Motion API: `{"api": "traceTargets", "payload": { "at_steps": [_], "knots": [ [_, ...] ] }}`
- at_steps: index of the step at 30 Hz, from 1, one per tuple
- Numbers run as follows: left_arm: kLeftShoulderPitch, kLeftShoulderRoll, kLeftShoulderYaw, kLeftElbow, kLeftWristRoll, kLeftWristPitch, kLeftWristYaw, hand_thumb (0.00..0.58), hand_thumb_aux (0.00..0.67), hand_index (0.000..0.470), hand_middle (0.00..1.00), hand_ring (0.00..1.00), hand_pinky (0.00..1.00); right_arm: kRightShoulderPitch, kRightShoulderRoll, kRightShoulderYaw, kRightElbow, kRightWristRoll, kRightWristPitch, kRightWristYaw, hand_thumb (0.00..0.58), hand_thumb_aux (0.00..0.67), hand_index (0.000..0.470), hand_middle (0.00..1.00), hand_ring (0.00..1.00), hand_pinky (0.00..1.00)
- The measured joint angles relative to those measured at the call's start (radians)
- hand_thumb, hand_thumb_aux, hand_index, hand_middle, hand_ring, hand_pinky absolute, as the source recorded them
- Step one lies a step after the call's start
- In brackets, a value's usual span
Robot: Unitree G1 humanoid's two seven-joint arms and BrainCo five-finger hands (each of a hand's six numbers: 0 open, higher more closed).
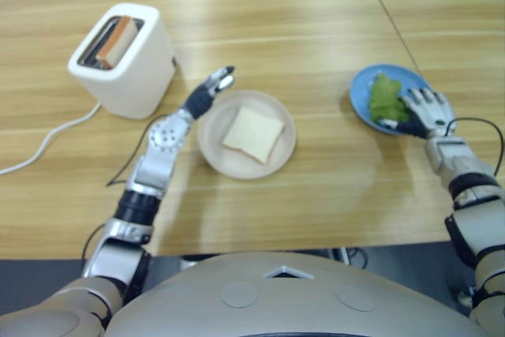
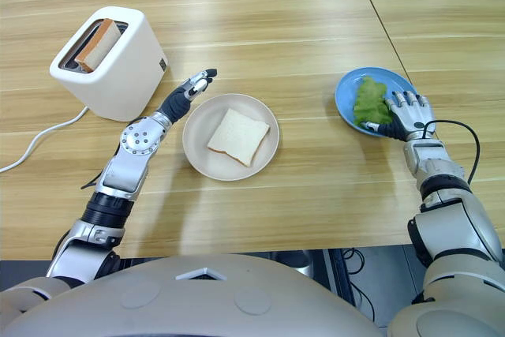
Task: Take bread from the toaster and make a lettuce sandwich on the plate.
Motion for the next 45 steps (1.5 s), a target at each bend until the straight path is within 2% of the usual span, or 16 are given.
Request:
{"api": "traceTargets", "payload": {
  "at_steps": [6, 12, 14, 17, 21, 23, 27, 32, 35, 41, 43, 44, 45],
  "knots": [
    [0.0, 0.002, 0.002, 0.007, 0.013, -0.001, 0.013, 0.0, 0.0, 0.0, 0.0, 0.0, 0.0, -0.002, -0.017, 0.01, -0.018, 0.042, -0.019, -0.033, 0.58, 0.67, 0.46, 0.0, 0.0, 0.0],
    [0.0, 0.001, 0.004, 0.008, 0.011, -0.002, 0.015, 0.0, 0.0, 0.0, 0.0, 0.0, 0.0, 0.016, -0.058, 0.002, -0.119, 0.088, -0.036, -0.041, 0.58, 0.67, 0.46, 0.01, 0.01, 0.01],
    [0.0, 0.0, 0.011, 0.01, 0.004, -0.003, 0.014, 0.0, 0.0, 0.0, 0.0, 0.0, 0.0, 0.045, -0.075, -0.022, -0.19, 0.11, -0.044, -0.049, 0.58, 0.67, 0.46, 0.28, 0.28, 0.28],
    [-0.004, 0.0, 0.035, 0.02, -0.008, -0.006, 0.016, 0.0, 0.0, 0.0, 0.0, 0.0, 0.0, 0.121, -0.106, -0.071, -0.379, 0.14, -0.043, -0.049, 0.58, 0.67, 0.46, 0.41, 0.41, 0.41],
    [-0.012, -0.003, 0.066, 0.053, -0.031, -0.022, 0.021, 0.0, 0.0, 0.0, 0.0, 0.0, 0.0, 0.258, -0.104, -0.154, -0.791, 0.179, -0.008, 0.018, 0.58, 0.67, 0.46, 0.49, 0.49, 0.49],
    [-0.021, -0.005, 0.074, 0.072, -0.039, -0.034, 0.021, 0.0, 0.0, 0.0, 0.0, 0.0, 0.0, 0.289, -0.081, -0.181, -0.929, 0.185, 0.014, 0.058, 0.58, 0.67, 0.46, 0.49, 0.49, 0.49],
    [-0.042, -0.007, 0.08, 0.142, -0.046, -0.061, 0.031, 0.0, 0.0, 0.0, 0.0, 0.0, 0.0, 0.304, 0.041, -0.177, -1.149, 0.198, 0.03, 0.144, 0.58, 0.67, 0.46, 0.5, 0.5, 0.5],
    [-0.058, -0.012, 0.079, 0.225, -0.047, -0.093, 0.039, 0.0, 0.0, 0.0, 0.0, 0.0, 0.0, 0.295, 0.217, -0.064, -1.181, 0.198, -0.001, 0.252, 0.58, 0.67, 0.46, 0.51, 0.51, 0.51],
    [-0.067, -0.014, 0.078, 0.255, -0.046, -0.106, 0.044, 0.0, 0.0, 0.0, 0.0, 0.0, 0.0, 0.289, 0.285, 0.004, -1.117, 0.192, -0.036, 0.284, 0.58, 0.67, 0.46, 0.5, 0.5, 0.5],
    [-0.069, -0.018, 0.074, 0.277, -0.043, -0.115, 0.049, 0.0, 0.0, 0.0, 0.0, 0.0, 0.0, 0.291, 0.333, 0.078, -0.966, 0.166, -0.067, 0.304, 0.58, 0.67, 0.46, 0.45, 0.45, 0.45],
    [-0.072, -0.018, 0.074, 0.286, -0.04, -0.115, 0.05, 0.0, 0.0, 0.0, 0.0, 0.0, 0.0, 0.299, 0.33, 0.084, -0.965, 0.154, -0.07, 0.308, 0.58, 0.67, 0.46, 0.31, 0.31, 0.31],
    [-0.072, -0.018, 0.073, 0.288, -0.039, -0.115, 0.05, 0.0, 0.0, 0.0, 0.0, 0.0, 0.0, 0.303, 0.326, 0.084, -0.967, 0.151, -0.07, 0.309, 0.494, 0.413, 0.283, 0.0, 0.0, 0.0],
    [-0.072, -0.018, 0.073, 0.288, -0.037, -0.115, 0.05, 0.0, 0.0, 0.0, 0.0, 0.0, 0.0, 0.31, 0.319, 0.083, -0.978, 0.149, -0.068, 0.311, 0.494, 0.413, 0.283, 0.0, 0.0, 0.0]
  ]
}}
